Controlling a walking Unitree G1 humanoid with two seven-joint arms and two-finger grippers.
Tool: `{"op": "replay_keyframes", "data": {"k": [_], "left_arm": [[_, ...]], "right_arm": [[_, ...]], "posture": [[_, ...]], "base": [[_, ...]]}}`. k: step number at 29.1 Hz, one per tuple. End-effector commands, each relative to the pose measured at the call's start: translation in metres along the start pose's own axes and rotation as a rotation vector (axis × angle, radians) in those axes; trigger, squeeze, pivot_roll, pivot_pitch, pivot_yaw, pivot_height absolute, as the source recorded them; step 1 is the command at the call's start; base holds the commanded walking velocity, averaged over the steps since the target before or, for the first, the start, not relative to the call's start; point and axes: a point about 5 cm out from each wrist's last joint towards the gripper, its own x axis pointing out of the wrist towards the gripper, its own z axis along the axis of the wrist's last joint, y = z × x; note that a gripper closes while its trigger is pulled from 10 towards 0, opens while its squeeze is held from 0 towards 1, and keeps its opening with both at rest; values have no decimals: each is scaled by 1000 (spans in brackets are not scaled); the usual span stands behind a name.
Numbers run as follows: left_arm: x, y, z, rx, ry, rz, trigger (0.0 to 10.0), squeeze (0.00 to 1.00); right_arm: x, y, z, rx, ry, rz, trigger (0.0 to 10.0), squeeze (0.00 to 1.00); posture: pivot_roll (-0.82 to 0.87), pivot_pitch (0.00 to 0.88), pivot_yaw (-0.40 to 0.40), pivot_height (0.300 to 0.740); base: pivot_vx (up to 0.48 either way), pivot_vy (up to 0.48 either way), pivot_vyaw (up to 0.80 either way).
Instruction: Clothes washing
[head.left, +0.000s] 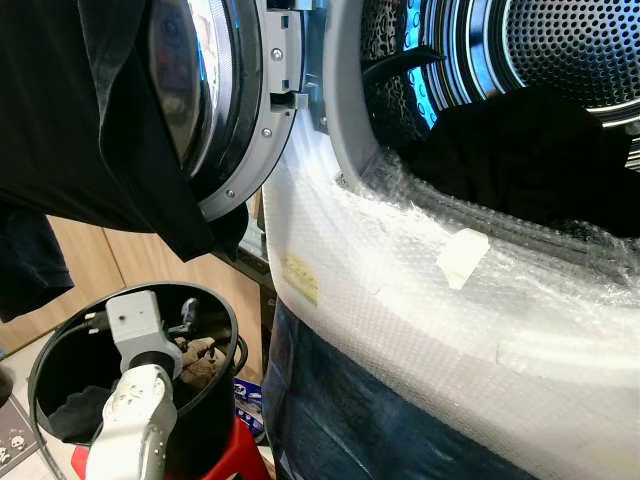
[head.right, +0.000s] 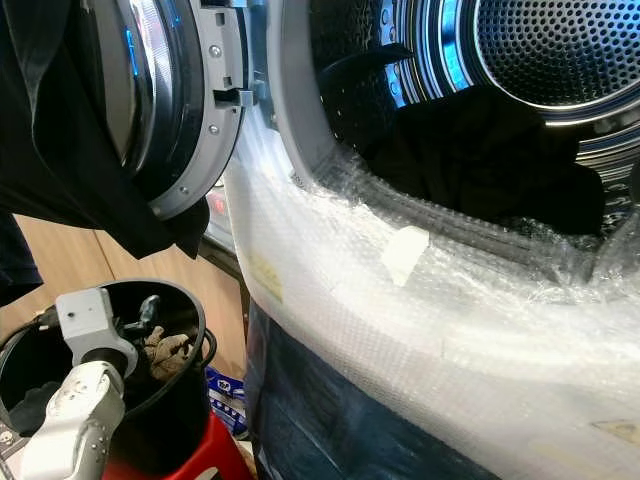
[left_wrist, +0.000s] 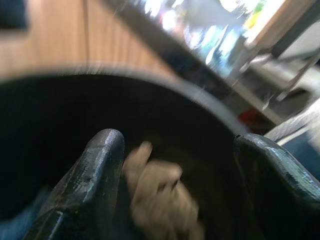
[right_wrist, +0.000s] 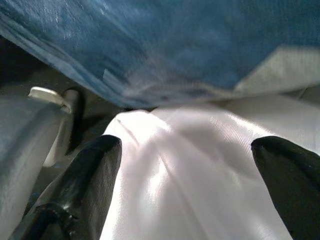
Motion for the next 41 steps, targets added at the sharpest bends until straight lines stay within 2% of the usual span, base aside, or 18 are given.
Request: {"op": "replay_keyframes", "data": {"k": [1,3,4,5,8,10,14,20,21,23,24,26,30,35,37,38,41], "left_arm": [[-2,9,-7,-6,49,45,10000,0],[-2,16,-3,-1,31,92,10000,0],[-1,18,-1,-10,29,104,10000,565],[-1,20,-1,-13,39,111,10000,1000],[-4,22,-5,-6,105,103,10000,1000],[-6,26,-4,33,123,97,10000,1000],[-8,37,2,44,119,127,10000,1000],[-8,37,3,44,127,128,10000,1000],[-9,41,8,60,114,143,10000,1000],[-12,54,35,238,78,81,10000,1000],[-12,54,35,238,78,81,10000,1000],[-16,60,52,392,77,-3,10000,1000],[-20,54,57,454,101,-104,10000,1000],[-22,54,58,478,137,-122,10000,1000],[-24,53,55,462,171,-151,10000,1000],[-25,54,51,414,198,-150,10000,1000],[-26,55,47,384,226,-145,10000,1000]], "right_arm": [[0,-4,-2,-16,12,-32,10000,0],[0,-3,3,-11,-6,-12,10000,0],[0,-4,4,-20,-12,-10,10000,0],[0,-4,5,-28,-15,-14,10000,0],[0,-5,7,-38,-18,-17,10000,0],[0,-5,8,-43,-19,-16,10000,0],[0,-7,9,-31,-12,-23,10000,0],[0,-7,9,-32,-12,-22,10000,0],[0,-7,10,-48,-15,-24,10000,0],[0,-5,12,-111,-11,-16,10000,0],[0,-5,12,-111,-11,-16,10000,0],[0,-4,16,-147,-11,-7,10000,0],[0,-6,22,-144,-25,-9,10000,0],[0,-6,23,-148,-24,-3,10000,0],[0,-4,22,-150,-21,10,10000,0],[0,-2,21,-157,-16,19,10000,0],[0,-1,20,-153,-8,22,10000,0]], "posture": [[93,0,-48,740],[101,0,-55,740],[103,12,-61,740],[104,12,-63,740],[115,14,-70,740],[114,12,-72,740],[115,13,-73,740],[115,13,-73,740],[117,26,-77,740],[153,43,-103,740],[153,43,-103,740],[156,52,-107,740],[155,65,-111,740],[156,69,-115,740],[156,72,-115,740],[154,67,-115,740],[147,67,-111,740]], "base": [[0,0,0],[0,0,0],[0,0,0],[0,0,0],[0,0,0],[0,0,0],[0,0,0],[0,0,0],[0,0,0],[0,0,0],[0,0,0],[0,0,0],[0,0,0],[0,0,0],[0,0,0],[0,0,0],[0,0,0]]}}
